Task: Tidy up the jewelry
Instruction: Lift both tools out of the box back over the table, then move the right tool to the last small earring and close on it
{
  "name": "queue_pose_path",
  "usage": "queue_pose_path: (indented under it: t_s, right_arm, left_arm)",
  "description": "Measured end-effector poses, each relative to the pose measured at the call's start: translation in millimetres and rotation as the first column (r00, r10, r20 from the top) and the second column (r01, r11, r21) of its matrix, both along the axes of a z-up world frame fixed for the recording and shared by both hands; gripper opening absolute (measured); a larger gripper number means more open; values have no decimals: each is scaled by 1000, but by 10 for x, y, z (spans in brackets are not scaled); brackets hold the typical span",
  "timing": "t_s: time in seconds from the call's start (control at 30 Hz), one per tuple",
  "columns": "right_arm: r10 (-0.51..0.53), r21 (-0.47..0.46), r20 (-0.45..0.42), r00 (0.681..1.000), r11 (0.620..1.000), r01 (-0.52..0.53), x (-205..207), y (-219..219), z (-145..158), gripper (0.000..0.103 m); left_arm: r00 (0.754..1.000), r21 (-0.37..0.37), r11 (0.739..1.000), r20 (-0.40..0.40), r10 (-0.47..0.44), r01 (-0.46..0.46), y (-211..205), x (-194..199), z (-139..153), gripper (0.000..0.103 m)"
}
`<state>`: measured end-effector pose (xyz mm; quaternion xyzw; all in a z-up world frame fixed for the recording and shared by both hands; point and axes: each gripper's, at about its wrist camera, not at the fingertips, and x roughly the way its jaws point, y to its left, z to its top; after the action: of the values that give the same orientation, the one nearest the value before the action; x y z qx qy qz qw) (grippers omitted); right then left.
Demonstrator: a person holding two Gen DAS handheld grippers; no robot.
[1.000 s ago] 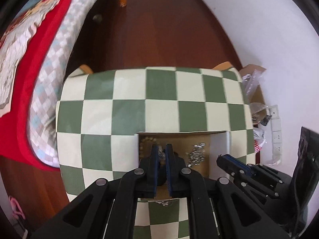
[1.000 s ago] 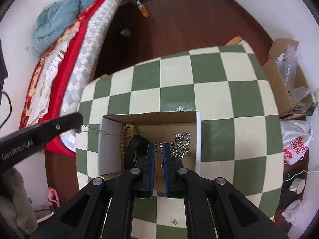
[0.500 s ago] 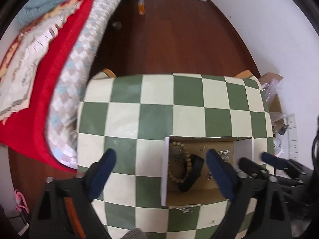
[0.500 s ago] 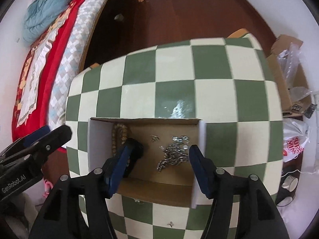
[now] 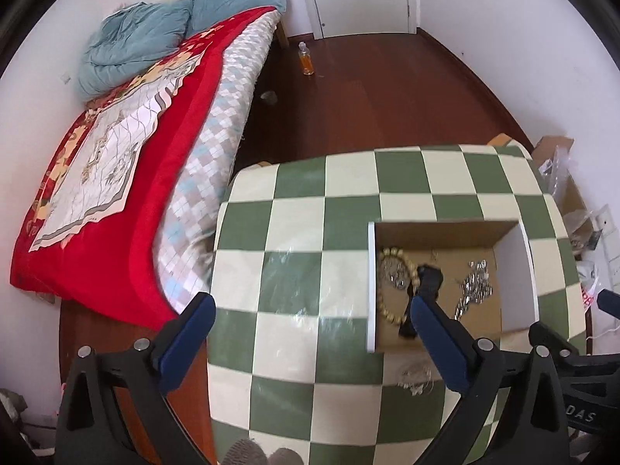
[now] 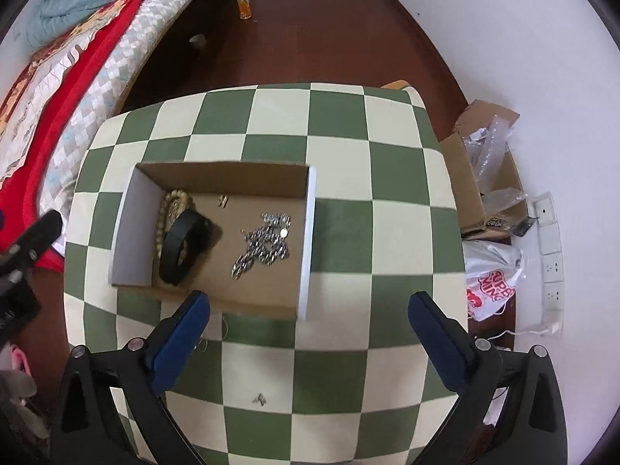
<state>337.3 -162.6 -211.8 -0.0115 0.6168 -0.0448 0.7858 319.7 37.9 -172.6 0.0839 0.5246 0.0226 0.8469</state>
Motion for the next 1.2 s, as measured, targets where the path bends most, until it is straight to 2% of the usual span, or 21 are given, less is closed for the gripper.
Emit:
queue_pose_path:
  t_s: [0.13, 0.37, 0.63, 0.8, 0.9, 1.03, 1.2]
  right_arm:
    - [-13, 16, 33, 999, 1000, 13, -197, 49, 93, 103]
    - [-40, 37, 119, 992, 999, 36, -491, 80, 367, 103]
    - [-23, 3, 224, 974, 1000, 23, -796, 171, 720, 103]
    - [-21, 12, 260, 965, 1000, 19, -942, 218, 869, 103]
    - [-28, 26, 273, 962, 999, 21, -1021, 229, 897, 103]
    - [-36, 77, 243, 969, 997, 18, -1119, 217, 722, 103]
    - [-69, 83, 103, 992, 995, 61, -1189, 122, 64, 102]
  left_arm:
    - [1000, -19, 1000, 5, 16, -16, 36, -166, 26, 103]
    - [997, -30, 999, 73, 16, -13, 52, -501, 272, 103]
    - [986, -10, 1000, 165, 24, -23, 72, -810, 598, 103]
    - [982, -18, 999, 185, 44, -41, 125, -952, 647, 103]
    - [982, -15, 998, 178, 64, -62, 162, -1035, 543, 103]
    - [994, 23, 997, 91, 67, -69, 167, -1108, 114, 103]
    - [997, 93, 994, -47, 68, -64, 150, -1132, -529, 103]
